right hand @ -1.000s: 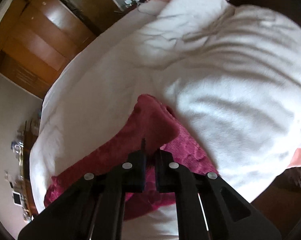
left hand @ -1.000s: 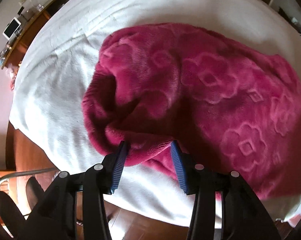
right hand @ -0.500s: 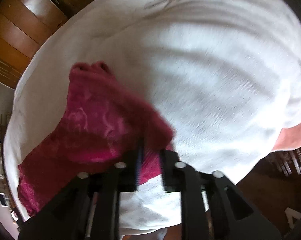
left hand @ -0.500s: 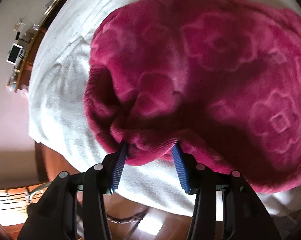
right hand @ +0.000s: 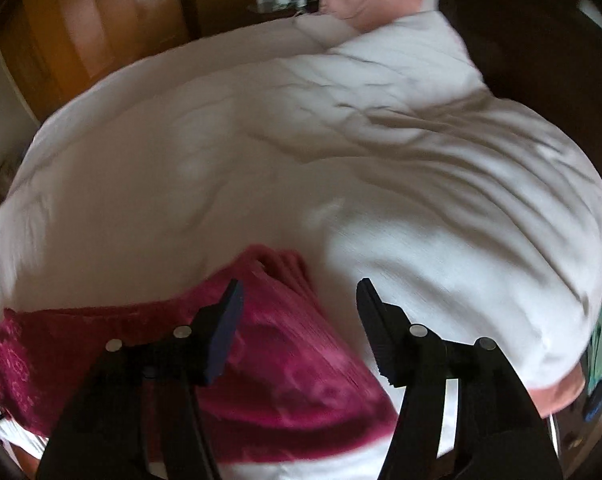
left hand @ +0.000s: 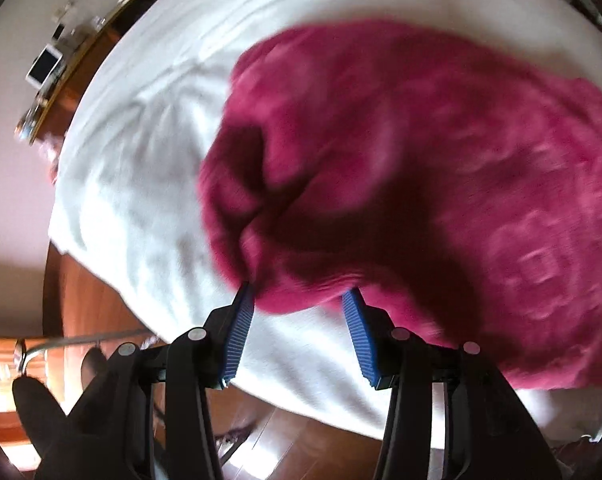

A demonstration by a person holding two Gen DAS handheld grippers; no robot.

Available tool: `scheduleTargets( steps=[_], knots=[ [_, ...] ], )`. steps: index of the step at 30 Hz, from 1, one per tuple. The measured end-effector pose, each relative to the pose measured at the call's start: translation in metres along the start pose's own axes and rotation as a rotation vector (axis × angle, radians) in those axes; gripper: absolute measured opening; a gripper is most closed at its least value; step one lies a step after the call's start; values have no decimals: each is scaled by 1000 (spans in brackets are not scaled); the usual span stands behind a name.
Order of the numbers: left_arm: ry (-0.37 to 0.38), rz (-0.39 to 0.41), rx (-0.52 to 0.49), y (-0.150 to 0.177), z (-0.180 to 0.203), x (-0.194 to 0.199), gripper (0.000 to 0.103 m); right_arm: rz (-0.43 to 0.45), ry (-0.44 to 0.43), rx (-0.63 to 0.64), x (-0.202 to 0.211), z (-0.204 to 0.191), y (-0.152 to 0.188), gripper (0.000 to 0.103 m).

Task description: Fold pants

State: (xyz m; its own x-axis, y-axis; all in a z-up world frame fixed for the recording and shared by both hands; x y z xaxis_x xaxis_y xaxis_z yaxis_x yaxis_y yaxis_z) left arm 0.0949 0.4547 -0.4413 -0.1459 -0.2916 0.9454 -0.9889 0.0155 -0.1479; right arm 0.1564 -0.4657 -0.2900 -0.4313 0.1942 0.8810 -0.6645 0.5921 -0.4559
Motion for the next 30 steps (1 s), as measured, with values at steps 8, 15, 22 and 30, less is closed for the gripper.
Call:
scheduleTargets(
  steps=[8, 15, 22, 30],
  knots=[
    [12, -1, -41, -30, 42, -8, 47, -52, 148, 63, -52, 7, -5, 0],
    [-82, -146, -127, -22, 50, -50, 48, 16, 290, 51, -40, 47, -21, 0],
    [-127, -183, -160, -40, 51, -54, 56, 1, 1, 91, 0, -19, 4, 11],
    [-166, -224, -113, -32, 39, -51, 56, -136, 90, 175, -65, -24, 38, 19]
  ],
)
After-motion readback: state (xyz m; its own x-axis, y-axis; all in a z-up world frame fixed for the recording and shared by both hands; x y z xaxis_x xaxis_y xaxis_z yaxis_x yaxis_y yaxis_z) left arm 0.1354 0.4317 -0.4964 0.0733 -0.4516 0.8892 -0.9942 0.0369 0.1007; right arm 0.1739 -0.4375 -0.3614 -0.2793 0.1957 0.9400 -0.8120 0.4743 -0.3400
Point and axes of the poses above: each gripper's, at about its wrist camera, not at the fingertips, and x roughly against the way its jaws point, z to its right, y to its underside, the point moved 10 cm from there along -x, roughly the way its jaws point, and after that the axes turned 12 degrees about -x, right-handed, at the moved point
